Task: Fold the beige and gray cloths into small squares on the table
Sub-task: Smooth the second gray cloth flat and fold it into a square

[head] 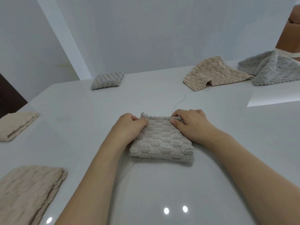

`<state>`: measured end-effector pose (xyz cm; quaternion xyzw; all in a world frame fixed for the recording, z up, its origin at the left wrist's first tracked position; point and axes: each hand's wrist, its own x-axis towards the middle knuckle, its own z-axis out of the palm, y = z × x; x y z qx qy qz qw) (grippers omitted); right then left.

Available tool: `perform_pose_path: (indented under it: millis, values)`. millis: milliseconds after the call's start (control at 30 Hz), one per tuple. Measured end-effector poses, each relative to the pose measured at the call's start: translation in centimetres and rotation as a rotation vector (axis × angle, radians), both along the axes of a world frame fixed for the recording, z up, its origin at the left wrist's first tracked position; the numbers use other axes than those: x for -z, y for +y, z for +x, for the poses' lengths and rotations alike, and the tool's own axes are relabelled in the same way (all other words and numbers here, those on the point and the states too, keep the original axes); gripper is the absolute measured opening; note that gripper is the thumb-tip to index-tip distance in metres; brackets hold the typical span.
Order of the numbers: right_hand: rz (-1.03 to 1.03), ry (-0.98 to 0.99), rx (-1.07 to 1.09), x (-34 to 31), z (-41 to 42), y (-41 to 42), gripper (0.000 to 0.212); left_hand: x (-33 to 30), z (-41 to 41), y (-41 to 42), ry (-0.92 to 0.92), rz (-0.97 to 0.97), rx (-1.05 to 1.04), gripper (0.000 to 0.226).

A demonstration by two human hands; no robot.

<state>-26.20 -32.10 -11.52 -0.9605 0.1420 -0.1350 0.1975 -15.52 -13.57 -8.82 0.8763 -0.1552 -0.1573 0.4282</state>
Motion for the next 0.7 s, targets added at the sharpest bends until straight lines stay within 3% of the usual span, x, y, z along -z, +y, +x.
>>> perform_pose_path:
  millis: [133, 300, 400, 533, 633, 700]
  values:
    - [-0.006, 0.003, -0.006, 0.0, 0.0, 0.0, 0.025, -1.0, -1.6, 2.3, 0.271, -0.068, 0.125, 0.043]
    - [-0.014, 0.003, -0.006, -0.1, 0.1, 0.1, 0.024, -1.6, -3.8, 3.6, 0.366, -0.165, 0.197, 0.017]
    - [-0.018, 0.002, -0.01, -0.1, 0.0, 0.1, 0.024, -1.4, -5.2, 4.0, 0.409, -0.189, 0.232, 0.017]
    - [-0.012, 0.017, -0.018, -0.3, 0.0, 0.1, 0.023, -0.7, -6.2, 4.4, 0.403, -0.179, 0.196, 0.026]
    - [-0.015, 0.022, -0.019, -0.3, 0.0, 0.1, 0.022, 0.4, -6.4, 4.8, 0.253, -0.041, 0.113, 0.056]
    - [-0.015, 0.024, -0.02, -0.3, 0.0, 0.0, 0.022, 0.5, -6.8, 4.9, 0.137, 0.076, 0.006, 0.058]
